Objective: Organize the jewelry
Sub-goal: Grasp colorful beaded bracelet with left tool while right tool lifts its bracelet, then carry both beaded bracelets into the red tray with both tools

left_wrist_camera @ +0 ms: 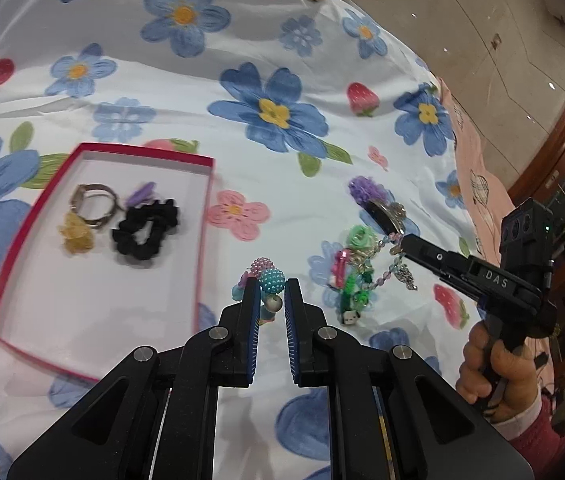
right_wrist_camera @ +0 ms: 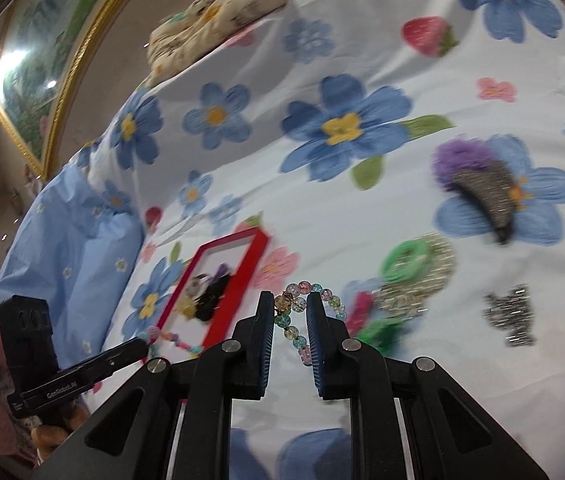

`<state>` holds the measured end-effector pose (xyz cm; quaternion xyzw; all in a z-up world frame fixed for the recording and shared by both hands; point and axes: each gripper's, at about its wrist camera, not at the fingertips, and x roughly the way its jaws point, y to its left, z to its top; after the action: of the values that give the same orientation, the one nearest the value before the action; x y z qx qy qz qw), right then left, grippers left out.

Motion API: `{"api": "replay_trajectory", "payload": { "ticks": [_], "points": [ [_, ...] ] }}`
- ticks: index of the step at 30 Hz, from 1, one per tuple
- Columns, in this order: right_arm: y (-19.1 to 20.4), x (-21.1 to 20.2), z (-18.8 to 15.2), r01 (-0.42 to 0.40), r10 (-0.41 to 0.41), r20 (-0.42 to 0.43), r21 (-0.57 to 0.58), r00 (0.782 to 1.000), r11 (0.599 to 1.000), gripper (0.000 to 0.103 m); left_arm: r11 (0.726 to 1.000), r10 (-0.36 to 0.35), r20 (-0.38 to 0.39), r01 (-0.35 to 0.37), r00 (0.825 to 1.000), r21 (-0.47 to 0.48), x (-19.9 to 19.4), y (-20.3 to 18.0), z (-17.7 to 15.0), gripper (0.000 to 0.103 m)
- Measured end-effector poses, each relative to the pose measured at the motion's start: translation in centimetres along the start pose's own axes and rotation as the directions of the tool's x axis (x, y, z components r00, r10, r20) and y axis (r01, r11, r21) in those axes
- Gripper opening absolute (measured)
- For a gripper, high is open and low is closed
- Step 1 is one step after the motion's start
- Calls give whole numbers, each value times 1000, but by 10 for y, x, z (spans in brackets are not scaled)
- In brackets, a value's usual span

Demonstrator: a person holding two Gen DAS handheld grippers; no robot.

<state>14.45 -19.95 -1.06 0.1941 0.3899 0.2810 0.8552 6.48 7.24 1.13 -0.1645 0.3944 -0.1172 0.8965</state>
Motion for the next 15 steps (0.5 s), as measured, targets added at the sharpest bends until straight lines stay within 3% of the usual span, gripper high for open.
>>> {"api": "replay_trajectory", "payload": {
  "ticks": [15],
  "points": [
    [83,61,-14,-137,125,-118,-108,985,985,16,987,123,56,-116,991,-110,-39,79,-1,11]
  ]
}}
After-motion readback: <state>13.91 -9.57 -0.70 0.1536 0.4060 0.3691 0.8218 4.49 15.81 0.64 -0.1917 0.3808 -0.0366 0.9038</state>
